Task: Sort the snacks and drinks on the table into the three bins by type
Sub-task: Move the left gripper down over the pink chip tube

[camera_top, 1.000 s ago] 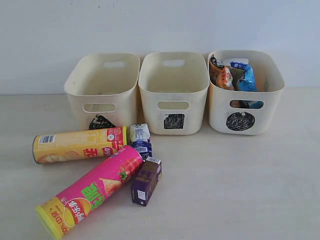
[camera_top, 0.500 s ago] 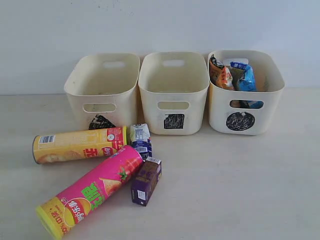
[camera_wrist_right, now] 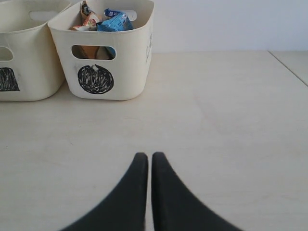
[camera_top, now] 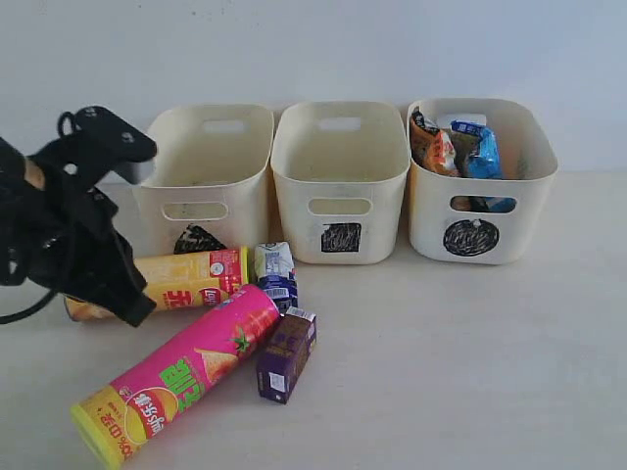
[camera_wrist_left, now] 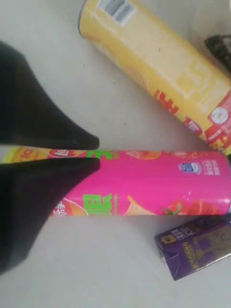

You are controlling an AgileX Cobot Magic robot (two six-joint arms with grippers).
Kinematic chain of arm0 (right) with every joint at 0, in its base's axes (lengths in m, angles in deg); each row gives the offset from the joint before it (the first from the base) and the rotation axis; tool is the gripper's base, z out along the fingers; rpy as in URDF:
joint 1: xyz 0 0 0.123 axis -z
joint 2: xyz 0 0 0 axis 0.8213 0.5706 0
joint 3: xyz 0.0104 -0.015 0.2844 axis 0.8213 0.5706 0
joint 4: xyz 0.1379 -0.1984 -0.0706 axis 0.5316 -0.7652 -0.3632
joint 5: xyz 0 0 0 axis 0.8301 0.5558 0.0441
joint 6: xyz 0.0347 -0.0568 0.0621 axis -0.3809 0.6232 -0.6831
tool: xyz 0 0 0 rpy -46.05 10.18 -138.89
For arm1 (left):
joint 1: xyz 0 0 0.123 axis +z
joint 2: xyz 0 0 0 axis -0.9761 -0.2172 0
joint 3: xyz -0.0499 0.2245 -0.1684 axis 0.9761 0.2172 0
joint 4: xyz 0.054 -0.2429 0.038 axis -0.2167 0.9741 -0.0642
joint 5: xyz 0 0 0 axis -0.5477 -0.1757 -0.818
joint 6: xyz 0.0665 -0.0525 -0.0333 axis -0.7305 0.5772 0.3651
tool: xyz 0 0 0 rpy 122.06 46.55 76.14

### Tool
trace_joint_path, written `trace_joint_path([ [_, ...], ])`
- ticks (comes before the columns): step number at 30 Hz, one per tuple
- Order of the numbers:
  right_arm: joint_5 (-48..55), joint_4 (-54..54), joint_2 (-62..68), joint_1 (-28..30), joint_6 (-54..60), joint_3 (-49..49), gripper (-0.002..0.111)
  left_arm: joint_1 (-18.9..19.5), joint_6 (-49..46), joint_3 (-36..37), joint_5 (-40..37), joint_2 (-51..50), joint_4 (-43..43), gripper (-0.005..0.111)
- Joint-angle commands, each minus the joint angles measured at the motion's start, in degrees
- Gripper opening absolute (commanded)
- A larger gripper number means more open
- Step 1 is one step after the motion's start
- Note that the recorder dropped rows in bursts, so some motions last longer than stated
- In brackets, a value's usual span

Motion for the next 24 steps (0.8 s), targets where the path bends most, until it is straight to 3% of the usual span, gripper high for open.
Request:
trace_joint_path([
  [1,-0.3,0.1,-0.3,0.1,0.0,0.3,0.000,-1.1,-4.3,-4.4,-4.0,-5.8,3.7,0.023],
  [6,-0.3,0.1,-0.3,0.1,0.0,0.3,0.000,-1.1,-10.8,-5.9,-7.0,-11.4,10.9,0.088],
  [8,-0.3,0.1,-0.3,0.1,0.0,0.3,0.000,-1.1,-13.0,-5.9,-6.9,-13.0,11.4,0.099],
  [14,-0.3,0.1,-0.3,0.1,0.0,0.3,0.000,-1.1,-13.8,-5.9,-3.1,-17.4,11.4,0.086],
  [24,-0.3,0.1,-0.3,0.1,0.0,0.3,0.000,-1.0,-14.3,-9.1,0.2,-25.5,10.7,0.086],
])
